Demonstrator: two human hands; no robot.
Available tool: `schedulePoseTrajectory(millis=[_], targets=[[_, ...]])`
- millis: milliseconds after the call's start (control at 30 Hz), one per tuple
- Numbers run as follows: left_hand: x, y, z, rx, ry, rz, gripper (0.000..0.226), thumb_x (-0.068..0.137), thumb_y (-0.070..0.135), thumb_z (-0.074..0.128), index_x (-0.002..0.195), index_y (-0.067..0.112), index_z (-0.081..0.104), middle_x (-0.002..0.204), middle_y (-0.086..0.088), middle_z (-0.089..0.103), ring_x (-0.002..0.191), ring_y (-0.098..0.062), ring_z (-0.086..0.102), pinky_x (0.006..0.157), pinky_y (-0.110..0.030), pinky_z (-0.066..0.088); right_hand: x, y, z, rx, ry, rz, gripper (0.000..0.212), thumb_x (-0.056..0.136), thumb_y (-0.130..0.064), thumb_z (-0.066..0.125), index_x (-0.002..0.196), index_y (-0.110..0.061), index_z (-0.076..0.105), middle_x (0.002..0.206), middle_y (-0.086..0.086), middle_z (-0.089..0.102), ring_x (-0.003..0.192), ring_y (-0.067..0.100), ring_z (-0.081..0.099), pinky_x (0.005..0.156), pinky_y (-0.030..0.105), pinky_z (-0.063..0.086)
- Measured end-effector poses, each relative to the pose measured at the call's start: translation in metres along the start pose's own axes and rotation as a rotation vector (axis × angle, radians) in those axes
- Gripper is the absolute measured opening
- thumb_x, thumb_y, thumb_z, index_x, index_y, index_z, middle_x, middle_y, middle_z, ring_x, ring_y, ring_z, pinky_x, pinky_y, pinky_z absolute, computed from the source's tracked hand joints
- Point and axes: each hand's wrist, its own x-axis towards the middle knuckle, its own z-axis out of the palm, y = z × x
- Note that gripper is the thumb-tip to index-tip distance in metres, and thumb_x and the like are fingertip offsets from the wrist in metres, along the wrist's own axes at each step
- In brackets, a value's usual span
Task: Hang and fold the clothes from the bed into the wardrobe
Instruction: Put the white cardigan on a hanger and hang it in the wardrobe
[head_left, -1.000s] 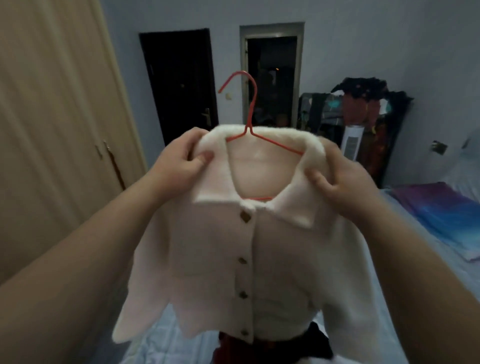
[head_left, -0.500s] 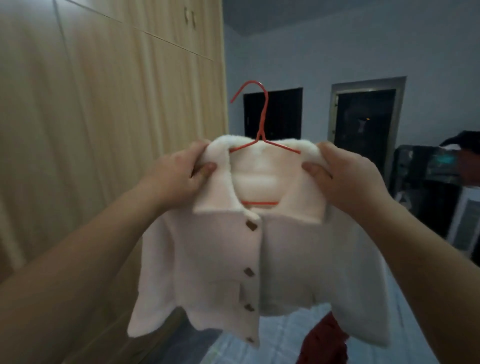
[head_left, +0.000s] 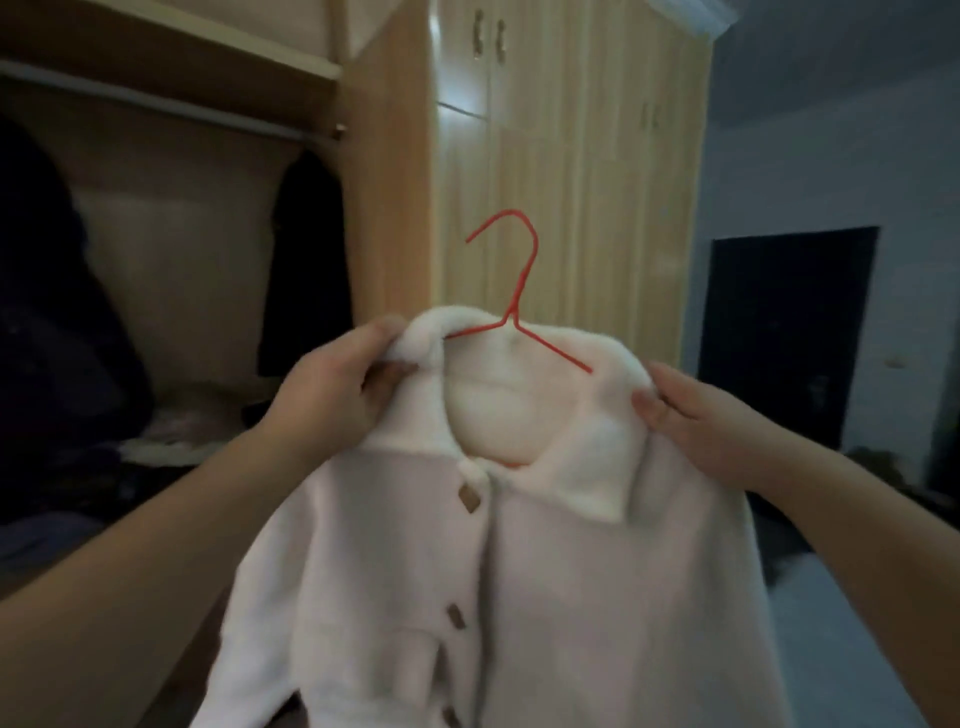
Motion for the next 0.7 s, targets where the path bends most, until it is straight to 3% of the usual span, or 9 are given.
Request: schedulePoseTrajectory(millis=[67, 167, 300, 400, 567, 633, 700], targets=[[-0.024, -0.022, -0.042, 0.041, -0.001, -0.063, 0.035, 0.093, 0.038, 0.056, 0.127, 0.029, 0.056, 0.107, 0.011, 0.064, 0.097, -0.015, 0.063, 0.082, -0.023, 0.044, 0.023, -0.033, 0.031, -0.084, -0.073, -0.003, 0.043, 0.103, -0.044, 0.039, 0.142, -0.027, 0.046, 0.130, -0.007, 0.058, 0.121, 0.014, 0.053, 0.096, 0.026, 0.038], [-0.055, -0.050, -0.100, 0.131, -0.036, -0.172, 0.033, 0.095, 0.029, 0.061, 0.128, 0.032, 0.056, 0.108, 0.012, 0.063, 0.099, -0.015, 0.061, 0.084, -0.029, 0.046, 0.057, -0.086, 0.077, -0.180, -0.181, -0.079, 0.038, 0.104, -0.041, 0.040, 0.137, -0.024, 0.049, 0.133, 0.001, 0.059, 0.121, 0.021, 0.055, 0.086, 0.022, 0.033], [-0.084, -0.082, -0.157, 0.259, -0.058, -0.236, 0.031, 0.096, 0.035, 0.059, 0.127, 0.037, 0.055, 0.109, 0.015, 0.063, 0.099, -0.012, 0.060, 0.082, -0.028, 0.045, 0.090, -0.146, 0.142, -0.214, -0.215, -0.216, 0.023, 0.104, -0.039, 0.041, 0.118, -0.025, 0.053, 0.121, 0.006, 0.066, 0.110, 0.027, 0.061, 0.082, 0.031, 0.041], [-0.104, -0.114, -0.188, 0.275, -0.005, -0.336, 0.032, 0.095, 0.038, 0.059, 0.127, 0.037, 0.054, 0.107, 0.014, 0.064, 0.096, -0.014, 0.060, 0.079, -0.029, 0.044, 0.118, -0.181, 0.176, -0.152, -0.209, -0.294, 0.014, 0.104, -0.038, 0.042, 0.107, -0.026, 0.049, 0.111, 0.004, 0.066, 0.101, 0.026, 0.062, 0.083, 0.037, 0.045], [-0.100, -0.158, -0.214, 0.258, 0.049, -0.407, 0.031, 0.093, 0.034, 0.064, 0.123, 0.037, 0.056, 0.102, 0.011, 0.067, 0.094, -0.013, 0.064, 0.081, -0.031, 0.052, 0.170, -0.213, 0.204, 0.177, -0.357, -0.375, 0.017, 0.100, -0.041, 0.050, 0.112, -0.030, 0.053, 0.110, -0.012, 0.065, 0.102, 0.009, 0.061, 0.091, 0.031, 0.046], [-0.083, -0.177, -0.219, 0.219, 0.025, -0.441, 0.030, 0.093, 0.034, 0.066, 0.120, 0.041, 0.056, 0.103, 0.014, 0.067, 0.097, -0.008, 0.064, 0.082, -0.027, 0.052, 0.195, -0.216, 0.220, 0.153, -0.259, -0.450, 0.018, 0.099, -0.041, 0.052, 0.114, -0.032, 0.054, 0.107, -0.009, 0.066, 0.099, 0.011, 0.062, 0.085, 0.031, 0.047], [-0.062, -0.204, -0.229, 0.172, -0.141, -0.527, 0.038, 0.091, 0.039, 0.068, 0.125, 0.046, 0.052, 0.111, 0.019, 0.066, 0.104, -0.001, 0.062, 0.089, -0.025, 0.052, 0.219, -0.215, 0.235, 0.192, -0.125, -0.517, 0.014, 0.099, -0.039, 0.053, 0.114, -0.039, 0.054, 0.101, -0.010, 0.067, 0.092, 0.012, 0.064, 0.078, 0.032, 0.049]])
